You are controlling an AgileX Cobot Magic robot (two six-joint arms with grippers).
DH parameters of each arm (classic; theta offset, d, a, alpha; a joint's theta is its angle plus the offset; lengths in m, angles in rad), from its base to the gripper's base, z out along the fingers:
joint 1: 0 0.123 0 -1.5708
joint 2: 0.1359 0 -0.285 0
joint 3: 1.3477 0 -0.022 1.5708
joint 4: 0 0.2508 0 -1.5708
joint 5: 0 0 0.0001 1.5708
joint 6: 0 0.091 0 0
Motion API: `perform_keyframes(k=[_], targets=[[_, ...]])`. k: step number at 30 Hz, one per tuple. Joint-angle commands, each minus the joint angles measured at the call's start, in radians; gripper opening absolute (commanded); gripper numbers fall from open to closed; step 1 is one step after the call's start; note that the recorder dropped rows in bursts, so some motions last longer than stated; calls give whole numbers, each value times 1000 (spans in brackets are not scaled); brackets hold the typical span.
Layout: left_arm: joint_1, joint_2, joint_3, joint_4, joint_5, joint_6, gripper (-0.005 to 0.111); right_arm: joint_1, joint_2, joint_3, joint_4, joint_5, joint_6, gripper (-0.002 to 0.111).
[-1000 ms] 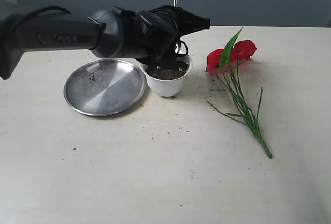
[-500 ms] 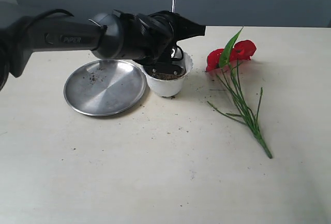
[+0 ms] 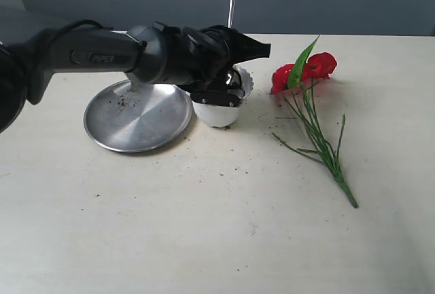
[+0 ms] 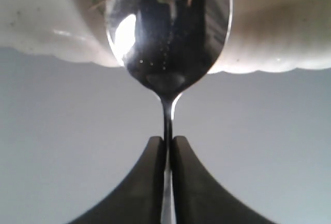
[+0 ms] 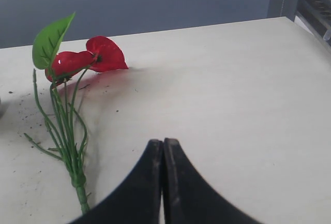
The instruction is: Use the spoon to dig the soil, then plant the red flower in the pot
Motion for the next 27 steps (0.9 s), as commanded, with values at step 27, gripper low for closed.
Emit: perform_keyframes(k=[27], targets=[[-60, -46, 60, -27, 126, -54, 0, -4, -4, 2, -1, -12, -3, 0]])
